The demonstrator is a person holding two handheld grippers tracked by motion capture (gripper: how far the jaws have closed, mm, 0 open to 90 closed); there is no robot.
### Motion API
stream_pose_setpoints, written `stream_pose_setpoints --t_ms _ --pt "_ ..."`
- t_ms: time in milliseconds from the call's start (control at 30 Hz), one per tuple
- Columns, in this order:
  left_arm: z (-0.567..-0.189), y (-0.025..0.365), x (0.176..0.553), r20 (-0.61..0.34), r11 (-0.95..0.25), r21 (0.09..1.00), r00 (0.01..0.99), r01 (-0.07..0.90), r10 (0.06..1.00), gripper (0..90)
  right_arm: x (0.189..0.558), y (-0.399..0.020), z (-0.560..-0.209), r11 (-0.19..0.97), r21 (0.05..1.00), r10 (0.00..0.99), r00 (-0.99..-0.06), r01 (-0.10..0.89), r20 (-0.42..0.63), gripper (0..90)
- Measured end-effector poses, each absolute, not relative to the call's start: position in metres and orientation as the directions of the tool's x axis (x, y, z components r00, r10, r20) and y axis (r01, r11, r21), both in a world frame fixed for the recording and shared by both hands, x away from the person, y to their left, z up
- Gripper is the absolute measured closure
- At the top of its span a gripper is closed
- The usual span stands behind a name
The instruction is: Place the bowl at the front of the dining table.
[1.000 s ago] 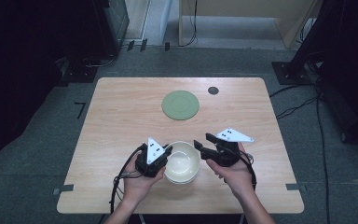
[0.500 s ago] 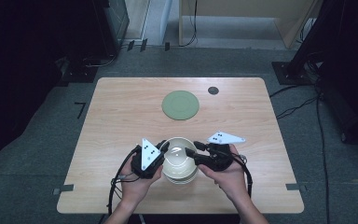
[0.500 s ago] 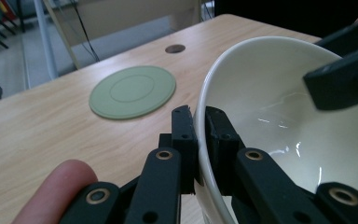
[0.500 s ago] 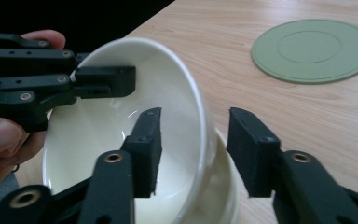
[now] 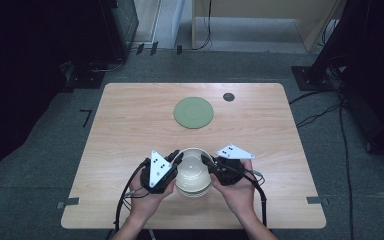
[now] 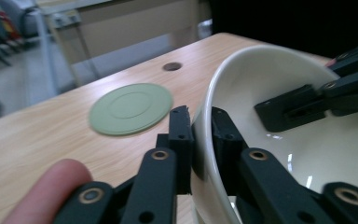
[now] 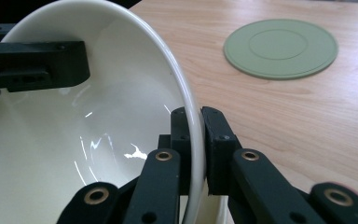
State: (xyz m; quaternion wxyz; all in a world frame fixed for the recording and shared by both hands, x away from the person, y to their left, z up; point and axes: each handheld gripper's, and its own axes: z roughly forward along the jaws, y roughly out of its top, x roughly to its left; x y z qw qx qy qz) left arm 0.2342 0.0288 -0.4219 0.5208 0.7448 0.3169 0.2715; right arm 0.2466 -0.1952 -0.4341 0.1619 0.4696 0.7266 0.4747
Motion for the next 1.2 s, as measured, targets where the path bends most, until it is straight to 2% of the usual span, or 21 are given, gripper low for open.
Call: stream_pose_setpoints --t_ms 33,67,100,133,167,200,233,300,367,533,700,767,867,1000,1200 --pt "-0.421 0.031 0.234 0.084 -0.246 0.957 0.664 0.154 0.743 62.3 0.246 -0.195 -0.434 0.113 0.851 0.844 -0.501 0.512 0.190 84.8" --pt "-0.420 0.031 0.233 0.102 -0.249 0.959 0.654 0.137 0.749 36.5 0.245 -0.197 -0.432 0.104 0.865 0.853 -0.491 0.491 0.176 84.7" --pt "-0.418 0.030 0.231 0.120 -0.255 0.959 0.637 0.124 0.762 36.5 0.245 -0.197 -0.432 0.104 0.865 0.853 -0.491 0.491 0.176 84.7" --pt "-0.416 0.032 0.232 0.107 -0.243 0.961 0.638 0.129 0.763 27.4 0.246 -0.201 -0.430 0.075 0.872 0.852 -0.485 0.484 0.196 84.7" --pt "-0.416 0.032 0.232 0.107 -0.243 0.961 0.638 0.129 0.763 23.2 0.246 -0.201 -0.430 0.075 0.872 0.852 -0.485 0.484 0.196 84.7" --pt "-0.415 0.036 0.233 0.071 -0.213 0.967 0.650 0.142 0.757 23.2 0.246 -0.202 -0.429 0.067 0.877 0.852 -0.485 0.477 0.198 84.7" --pt "-0.414 0.039 0.234 0.038 -0.190 0.968 0.655 0.162 0.754 18.1 0.246 -0.205 -0.427 0.060 0.882 0.852 -0.485 0.467 0.198 84.7" --pt "-0.412 0.046 0.238 -0.024 -0.140 0.971 0.657 0.195 0.754 16.2 0.247 -0.209 -0.424 0.050 0.886 0.853 -0.481 0.460 0.202 84.7" --pt "-0.411 0.054 0.240 -0.056 -0.102 0.976 0.673 0.194 0.737 10.6 0.248 -0.215 -0.421 0.040 0.896 0.863 -0.467 0.443 0.193 84.6" --pt "-0.414 0.073 0.249 -0.089 -0.060 0.975 0.626 0.214 0.775 10.5 0.250 -0.222 -0.419 0.026 0.902 0.872 -0.451 0.430 0.190 84.5" --pt "-0.430 0.092 0.262 -0.084 -0.057 0.968 0.531 0.244 0.843 9.3 0.253 -0.227 -0.418 0.015 0.904 0.880 -0.435 0.428 0.191 84.3" --pt "-0.438 0.101 0.268 -0.108 -0.041 0.960 0.499 0.278 0.860 4.3 0.254 -0.229 -0.418 0.010 0.904 0.883 -0.428 0.427 0.193 84.3" --pt "-0.455 0.117 0.277 -0.114 -0.026 0.954 0.442 0.300 0.890 2.9 0.256 -0.232 -0.418 0.002 0.904 0.887 -0.418 0.429 0.196 84.2" --pt "-0.467 0.127 0.283 -0.103 -0.035 0.949 0.412 0.312 0.905 2.9 0.257 -0.233 -0.419 -0.004 0.903 0.889 -0.411 0.430 0.200 84.2" --pt "-0.485 0.146 0.291 -0.149 -0.002 0.925 0.368 0.380 0.918 2.5 0.260 -0.234 -0.420 -0.013 0.900 0.891 -0.404 0.435 0.208 84.2"
